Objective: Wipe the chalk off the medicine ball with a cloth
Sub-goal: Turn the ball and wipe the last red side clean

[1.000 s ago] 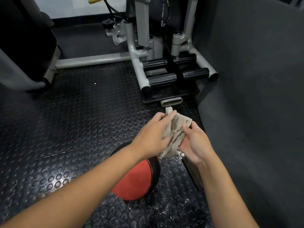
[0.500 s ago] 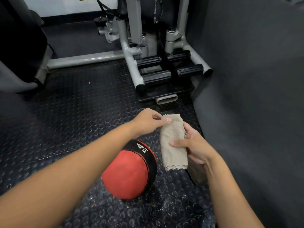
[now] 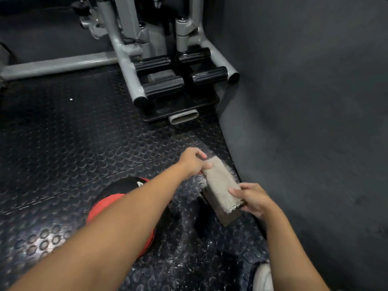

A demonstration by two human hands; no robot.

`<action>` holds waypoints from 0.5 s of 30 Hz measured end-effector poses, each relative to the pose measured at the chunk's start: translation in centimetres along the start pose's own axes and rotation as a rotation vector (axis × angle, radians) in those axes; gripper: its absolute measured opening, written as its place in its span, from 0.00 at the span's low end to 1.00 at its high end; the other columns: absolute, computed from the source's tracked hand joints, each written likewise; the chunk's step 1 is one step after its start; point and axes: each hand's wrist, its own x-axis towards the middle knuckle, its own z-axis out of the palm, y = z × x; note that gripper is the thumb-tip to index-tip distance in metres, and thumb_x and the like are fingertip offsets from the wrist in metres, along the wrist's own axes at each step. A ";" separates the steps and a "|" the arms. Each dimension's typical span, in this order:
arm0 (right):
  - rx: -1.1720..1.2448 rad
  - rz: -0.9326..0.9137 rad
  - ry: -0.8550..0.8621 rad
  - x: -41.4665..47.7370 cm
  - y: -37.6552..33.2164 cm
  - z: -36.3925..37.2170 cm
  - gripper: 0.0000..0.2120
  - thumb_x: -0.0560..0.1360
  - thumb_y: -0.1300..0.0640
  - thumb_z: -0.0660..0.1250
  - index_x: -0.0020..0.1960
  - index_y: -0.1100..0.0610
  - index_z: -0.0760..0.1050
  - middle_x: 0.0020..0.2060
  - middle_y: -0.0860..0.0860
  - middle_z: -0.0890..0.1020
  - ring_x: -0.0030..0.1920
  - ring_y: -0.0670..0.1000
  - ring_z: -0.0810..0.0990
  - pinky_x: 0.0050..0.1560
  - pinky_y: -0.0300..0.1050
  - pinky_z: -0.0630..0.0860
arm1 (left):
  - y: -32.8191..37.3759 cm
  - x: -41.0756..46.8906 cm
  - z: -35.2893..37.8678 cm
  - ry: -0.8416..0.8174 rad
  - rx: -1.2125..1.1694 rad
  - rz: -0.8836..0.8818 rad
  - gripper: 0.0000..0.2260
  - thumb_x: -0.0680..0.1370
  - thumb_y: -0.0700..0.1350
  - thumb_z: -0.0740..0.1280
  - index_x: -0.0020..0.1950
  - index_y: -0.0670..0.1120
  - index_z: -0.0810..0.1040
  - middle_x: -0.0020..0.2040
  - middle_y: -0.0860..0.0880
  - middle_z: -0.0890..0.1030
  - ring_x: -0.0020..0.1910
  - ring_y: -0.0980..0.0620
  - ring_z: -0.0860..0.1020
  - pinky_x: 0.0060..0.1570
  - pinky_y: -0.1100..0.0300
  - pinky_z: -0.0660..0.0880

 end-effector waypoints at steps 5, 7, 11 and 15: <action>-0.236 0.026 0.219 4.5 4.8 0.2 0.07 0.72 0.59 0.74 0.40 0.59 0.77 0.34 0.54 0.80 0.31 0.49 0.76 0.33 0.44 0.75 | -5.5 3.7 5.6 0.069 0.141 -0.003 0.10 0.73 0.40 0.74 0.42 0.48 0.74 0.47 0.47 0.78 0.42 0.52 0.73 0.41 0.62 0.70; -0.329 0.038 0.281 5.7 6.3 0.5 0.10 0.70 0.58 0.76 0.36 0.58 0.76 0.35 0.55 0.79 0.32 0.50 0.76 0.38 0.51 0.78 | -7.4 4.5 6.9 0.087 0.148 -0.005 0.09 0.73 0.40 0.73 0.42 0.49 0.73 0.46 0.49 0.76 0.44 0.52 0.73 0.41 0.64 0.67; -0.432 0.041 0.381 6.7 7.7 1.1 0.10 0.70 0.57 0.75 0.42 0.59 0.74 0.43 0.55 0.80 0.41 0.53 0.76 0.41 0.41 0.69 | -9.7 5.4 8.0 0.100 0.150 0.018 0.09 0.73 0.38 0.73 0.42 0.49 0.75 0.44 0.51 0.75 0.41 0.54 0.73 0.37 0.68 0.66; -0.487 0.040 0.437 7.8 8.7 1.7 0.13 0.69 0.56 0.76 0.44 0.59 0.74 0.49 0.59 0.82 0.44 0.55 0.78 0.43 0.41 0.70 | -11.0 6.4 8.4 0.091 0.188 0.046 0.05 0.74 0.38 0.72 0.44 0.46 0.78 0.41 0.51 0.78 0.37 0.55 0.73 0.30 0.72 0.64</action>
